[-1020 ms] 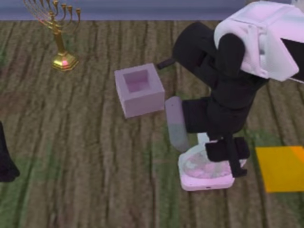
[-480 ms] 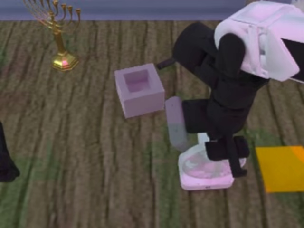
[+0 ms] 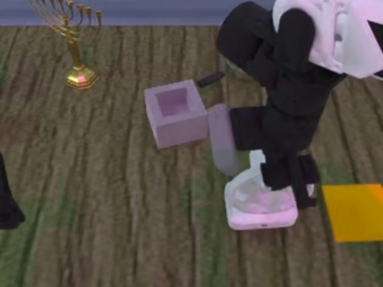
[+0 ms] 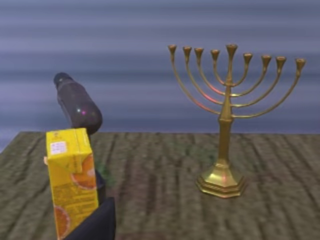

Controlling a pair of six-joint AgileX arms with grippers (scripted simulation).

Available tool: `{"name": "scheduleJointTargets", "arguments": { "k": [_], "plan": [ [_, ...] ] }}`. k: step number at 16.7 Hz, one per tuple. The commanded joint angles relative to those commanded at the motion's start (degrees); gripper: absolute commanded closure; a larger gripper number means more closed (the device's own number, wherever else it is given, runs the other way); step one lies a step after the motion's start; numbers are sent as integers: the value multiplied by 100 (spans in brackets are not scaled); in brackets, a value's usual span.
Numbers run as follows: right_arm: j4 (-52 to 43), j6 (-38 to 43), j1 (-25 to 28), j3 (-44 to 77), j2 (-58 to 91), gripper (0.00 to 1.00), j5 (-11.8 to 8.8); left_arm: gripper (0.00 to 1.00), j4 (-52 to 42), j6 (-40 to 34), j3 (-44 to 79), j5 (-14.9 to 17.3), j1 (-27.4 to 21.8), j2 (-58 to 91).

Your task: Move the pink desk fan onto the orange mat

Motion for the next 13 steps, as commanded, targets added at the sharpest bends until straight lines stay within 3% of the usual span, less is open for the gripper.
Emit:
{"name": "scheduleJointTargets", "arguments": {
  "k": [8,13],
  "plan": [
    [-351,-2,-31,332,-25,100,1,0,0,0,0,0,0,0],
    [-297,-794,-911,-261,-551,100,-10,0,0,0,0,0,0,0]
  ]
}}
